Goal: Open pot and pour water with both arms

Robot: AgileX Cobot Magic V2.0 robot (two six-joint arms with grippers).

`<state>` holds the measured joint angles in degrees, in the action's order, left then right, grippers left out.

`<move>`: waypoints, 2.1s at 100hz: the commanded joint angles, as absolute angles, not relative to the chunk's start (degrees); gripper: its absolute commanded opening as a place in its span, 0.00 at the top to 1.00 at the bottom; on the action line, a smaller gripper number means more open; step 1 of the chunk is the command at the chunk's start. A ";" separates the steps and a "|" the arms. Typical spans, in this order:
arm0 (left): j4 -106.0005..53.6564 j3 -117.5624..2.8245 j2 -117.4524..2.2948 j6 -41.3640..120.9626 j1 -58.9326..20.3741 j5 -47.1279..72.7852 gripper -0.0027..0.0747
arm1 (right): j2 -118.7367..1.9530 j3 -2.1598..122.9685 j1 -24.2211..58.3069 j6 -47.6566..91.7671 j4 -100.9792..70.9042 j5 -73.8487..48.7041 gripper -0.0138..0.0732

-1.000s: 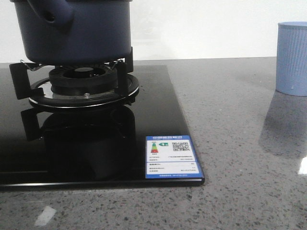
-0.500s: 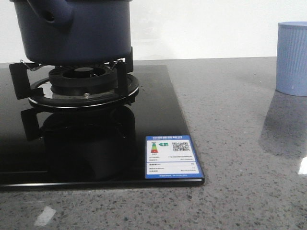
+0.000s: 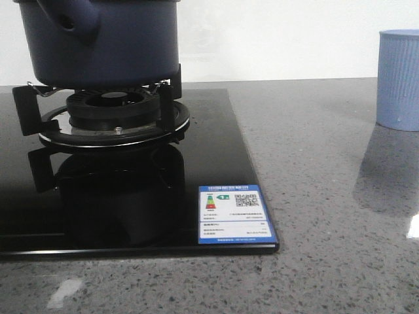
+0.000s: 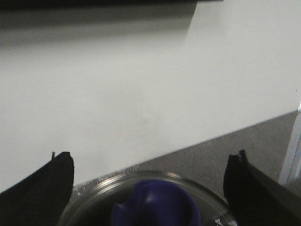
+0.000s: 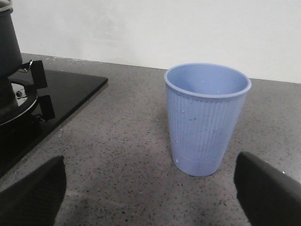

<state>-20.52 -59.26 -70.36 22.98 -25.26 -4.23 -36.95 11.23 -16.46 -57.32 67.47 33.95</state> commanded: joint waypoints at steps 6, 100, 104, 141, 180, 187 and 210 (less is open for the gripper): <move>-20.17 -61.32 -63.19 22.80 -21.75 -7.80 0.24 | -36.80 13.02 -16.38 -57.45 61.07 38.35 0.09; -19.38 -24.55 -11.80 22.89 0.64 -1.17 0.99 | -22.92 11.30 -16.38 -50.76 53.43 28.64 0.92; -19.54 -23.16 -10.18 22.89 0.64 -1.17 0.99 | -22.21 9.87 -16.38 -50.76 53.43 28.29 0.92; -20.32 -17.01 -5.63 22.89 0.64 -0.71 0.99 | -21.62 6.21 -16.38 -50.76 53.43 27.64 0.92; -20.32 -16.74 -5.63 22.89 0.64 -0.56 0.99 | -21.62 6.21 -16.38 -50.76 53.43 27.64 0.92; -20.32 -16.74 -5.63 22.89 0.64 -0.56 0.99 | -21.62 6.21 -16.38 -50.76 53.43 27.64 0.92; -18.00 -16.53 -5.63 22.89 0.64 -1.58 0.99 | -21.62 6.21 -16.38 -50.76 53.43 27.64 0.92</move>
